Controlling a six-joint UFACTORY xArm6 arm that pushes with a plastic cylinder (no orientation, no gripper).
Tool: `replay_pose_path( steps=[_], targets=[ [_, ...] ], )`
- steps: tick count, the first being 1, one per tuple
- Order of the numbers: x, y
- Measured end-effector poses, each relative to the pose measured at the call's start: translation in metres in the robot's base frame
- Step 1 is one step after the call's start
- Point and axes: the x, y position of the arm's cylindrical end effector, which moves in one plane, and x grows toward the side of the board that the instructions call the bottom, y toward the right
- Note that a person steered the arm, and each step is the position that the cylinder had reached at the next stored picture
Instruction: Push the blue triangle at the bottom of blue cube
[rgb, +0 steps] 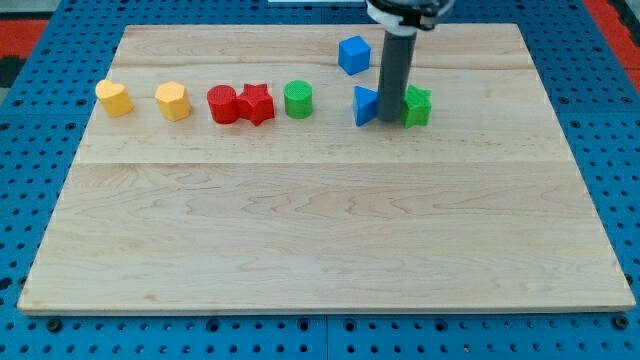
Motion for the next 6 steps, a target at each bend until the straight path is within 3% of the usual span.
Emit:
replay_pose_path(
  steps=[2, 5, 6],
  targets=[
    [0.054, -0.002],
    [-0.033, -0.025],
    [-0.025, -0.031]
  ],
)
